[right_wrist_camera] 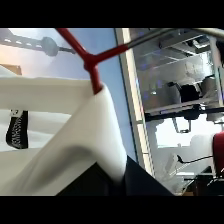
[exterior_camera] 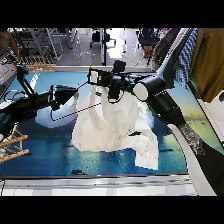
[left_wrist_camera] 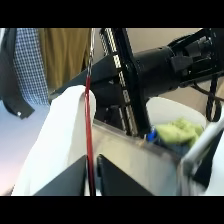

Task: Fold the clothes and pants, and hang the long-sleeved shirts on hangers.

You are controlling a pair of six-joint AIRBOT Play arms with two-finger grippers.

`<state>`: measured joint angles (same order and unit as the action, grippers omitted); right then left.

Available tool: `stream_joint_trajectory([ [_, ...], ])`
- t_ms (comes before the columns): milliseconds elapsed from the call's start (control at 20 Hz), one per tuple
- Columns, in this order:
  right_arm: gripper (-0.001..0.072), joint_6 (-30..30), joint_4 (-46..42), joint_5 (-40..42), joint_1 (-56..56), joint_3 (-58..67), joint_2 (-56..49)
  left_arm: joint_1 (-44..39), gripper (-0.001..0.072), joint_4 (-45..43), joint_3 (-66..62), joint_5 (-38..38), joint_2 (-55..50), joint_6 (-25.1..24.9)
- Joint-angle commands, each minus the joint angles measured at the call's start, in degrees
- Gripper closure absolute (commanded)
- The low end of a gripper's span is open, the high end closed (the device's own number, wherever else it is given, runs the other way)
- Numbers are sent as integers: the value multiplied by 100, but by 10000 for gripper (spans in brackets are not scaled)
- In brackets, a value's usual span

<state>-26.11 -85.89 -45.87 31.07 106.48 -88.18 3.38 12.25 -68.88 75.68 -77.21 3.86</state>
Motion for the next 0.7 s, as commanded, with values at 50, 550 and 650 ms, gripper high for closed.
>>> stream_joint_trajectory([
  [50, 696, -140, -17, -507, 0, 4, -31, 48, 35, 297, -46, -918, 17, 103],
  [550, 698, -3016, -1602, -1224, -57, 7, -20, 649, 41, -2286, -1279, -1515, 824, 2691],
  [650, 697, -4249, -2350, -1217, -197, 9, 59, 472, 71, -4236, -1274, -1432, 1198, 4957],
])
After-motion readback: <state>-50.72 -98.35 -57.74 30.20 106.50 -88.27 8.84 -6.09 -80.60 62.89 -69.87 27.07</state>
